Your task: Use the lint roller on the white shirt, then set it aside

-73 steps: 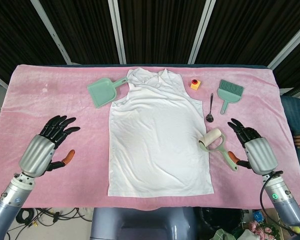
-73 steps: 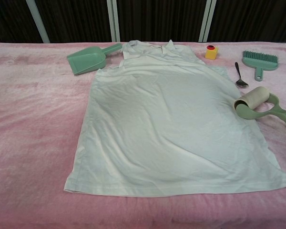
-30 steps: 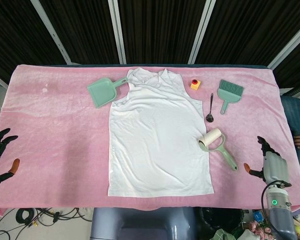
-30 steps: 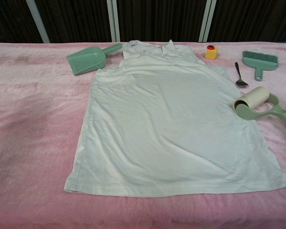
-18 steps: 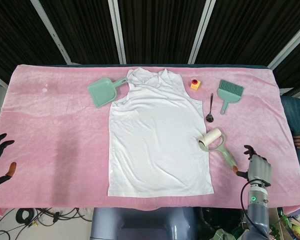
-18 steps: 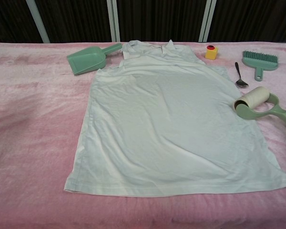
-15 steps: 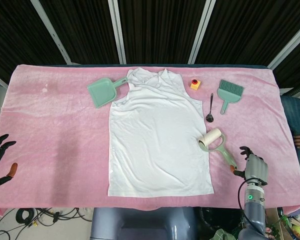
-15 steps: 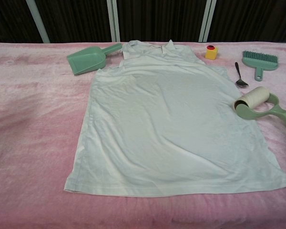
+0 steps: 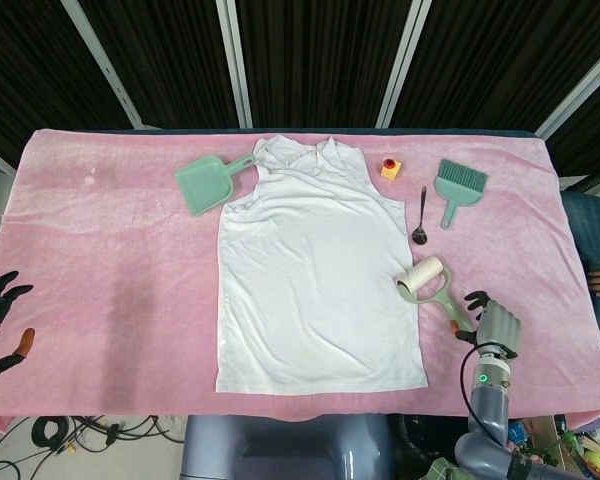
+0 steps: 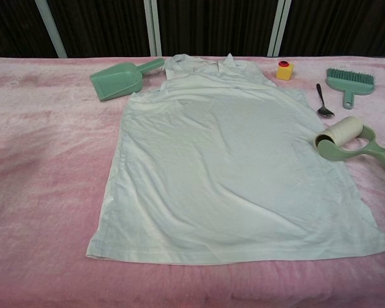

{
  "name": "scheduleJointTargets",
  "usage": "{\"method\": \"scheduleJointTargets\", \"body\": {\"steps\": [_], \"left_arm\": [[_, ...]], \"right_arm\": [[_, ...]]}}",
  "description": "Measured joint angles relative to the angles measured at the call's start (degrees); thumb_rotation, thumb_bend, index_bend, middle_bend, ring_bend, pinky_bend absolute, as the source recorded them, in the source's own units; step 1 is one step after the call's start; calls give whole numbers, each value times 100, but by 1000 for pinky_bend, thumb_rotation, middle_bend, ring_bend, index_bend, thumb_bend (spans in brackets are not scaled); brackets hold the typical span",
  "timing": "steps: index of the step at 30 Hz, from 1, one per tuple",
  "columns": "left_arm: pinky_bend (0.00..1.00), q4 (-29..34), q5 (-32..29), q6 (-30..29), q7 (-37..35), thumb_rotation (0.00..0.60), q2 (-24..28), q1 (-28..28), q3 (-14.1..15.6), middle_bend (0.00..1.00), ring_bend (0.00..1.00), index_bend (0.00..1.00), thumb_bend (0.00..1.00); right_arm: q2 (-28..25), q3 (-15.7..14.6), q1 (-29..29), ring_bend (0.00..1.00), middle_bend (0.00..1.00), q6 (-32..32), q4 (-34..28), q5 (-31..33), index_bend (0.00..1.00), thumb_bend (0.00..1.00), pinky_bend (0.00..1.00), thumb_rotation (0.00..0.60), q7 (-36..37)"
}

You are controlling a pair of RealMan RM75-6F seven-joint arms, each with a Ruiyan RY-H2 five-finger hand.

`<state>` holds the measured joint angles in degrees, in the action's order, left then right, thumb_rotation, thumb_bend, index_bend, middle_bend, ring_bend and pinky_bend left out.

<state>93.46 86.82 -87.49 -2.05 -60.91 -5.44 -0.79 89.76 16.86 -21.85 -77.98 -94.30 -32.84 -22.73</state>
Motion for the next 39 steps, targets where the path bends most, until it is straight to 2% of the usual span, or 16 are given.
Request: {"method": "scheduleJointTargets", "body": {"steps": [7,22,27,31,39], "left_arm": [[17,-3,-25,24,18,600,-3,2,-21,94,0,196,412],[17,45,-83,78,86,600,2,15,-57,92,0,196,413],[17,59,-98,92,89,600,9,22,-65,92,0,196,413],[17,73,-108,111,80,600,13,23,-70,91,0,196,413],[13,117,-189,189,153,600,27,25,-77,84,0,196,413]], "right_arm": [[208,160,-106,508,467,29,263,112,455,209,468,600,-41],[464,308,-229,509,466,72,515,221,460,214,469,600,-191],[510,345,-264,524,485,83,590,237,508,232,475,600,-253],[541,382,-278,549,511,94,629,245,569,285,488,600,-262],[561,391,-323,539,495,141,667,337,572,302,488,600,-440]]}}
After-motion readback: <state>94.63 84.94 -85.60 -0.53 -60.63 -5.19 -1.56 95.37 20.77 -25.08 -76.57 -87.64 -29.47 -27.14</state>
